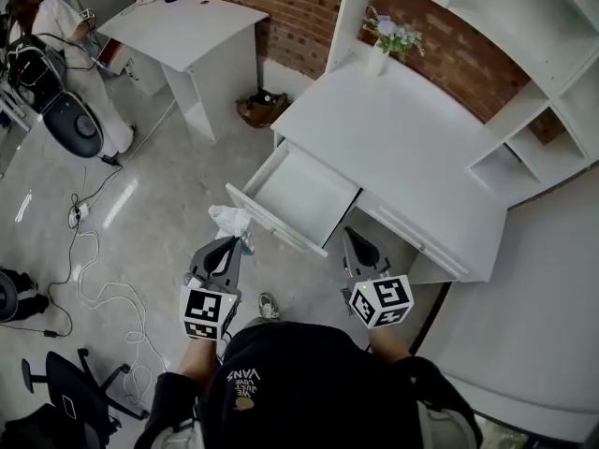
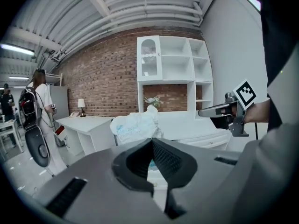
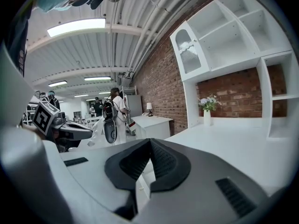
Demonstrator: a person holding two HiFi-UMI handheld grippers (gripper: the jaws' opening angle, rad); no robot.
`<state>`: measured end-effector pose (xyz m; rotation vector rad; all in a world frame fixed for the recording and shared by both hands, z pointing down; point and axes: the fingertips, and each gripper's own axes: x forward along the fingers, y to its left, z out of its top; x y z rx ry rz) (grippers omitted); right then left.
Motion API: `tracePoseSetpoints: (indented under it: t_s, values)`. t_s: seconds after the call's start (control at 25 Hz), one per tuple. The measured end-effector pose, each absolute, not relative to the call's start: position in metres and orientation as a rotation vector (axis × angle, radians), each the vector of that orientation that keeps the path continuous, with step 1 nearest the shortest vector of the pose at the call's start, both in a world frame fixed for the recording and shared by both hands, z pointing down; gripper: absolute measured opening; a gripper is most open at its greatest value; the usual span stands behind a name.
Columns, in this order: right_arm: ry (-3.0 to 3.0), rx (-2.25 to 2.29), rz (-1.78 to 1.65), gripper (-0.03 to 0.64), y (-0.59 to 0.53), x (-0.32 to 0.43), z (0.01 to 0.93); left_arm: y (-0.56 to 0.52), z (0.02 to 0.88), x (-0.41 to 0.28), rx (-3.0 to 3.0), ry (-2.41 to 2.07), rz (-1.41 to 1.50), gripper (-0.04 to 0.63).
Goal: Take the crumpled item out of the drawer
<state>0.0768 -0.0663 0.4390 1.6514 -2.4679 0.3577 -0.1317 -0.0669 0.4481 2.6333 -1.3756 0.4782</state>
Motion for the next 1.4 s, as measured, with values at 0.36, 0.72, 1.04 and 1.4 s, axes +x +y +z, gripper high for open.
tracePoseSetpoints:
  t_s: [0.36,0.72,1.04,1.4]
  values:
    - [-2.372,1.751,0.425,0.001,-0.105,0.071,0.460,-0.146,0.484,-0.132,2.682,-1.216,0.565,0.006]
    - [-2.400,1.661,0.453,0.001,-0.152,0.097,0.477,-0.202,0.515,-0.087,2.656,-1.211,0.611,0.006]
    - [-2.490,1.456,0.447,0.001,-0.210,0.116,0.481,-0.258,0.548,-0.038,2.549,-1.271,0.656,0.006]
    - [-2.558,1.265,0.482,0.000,-0.253,0.124,0.499,-0.309,0.612,-0.014,2.384,-1.325,0.777,0.006]
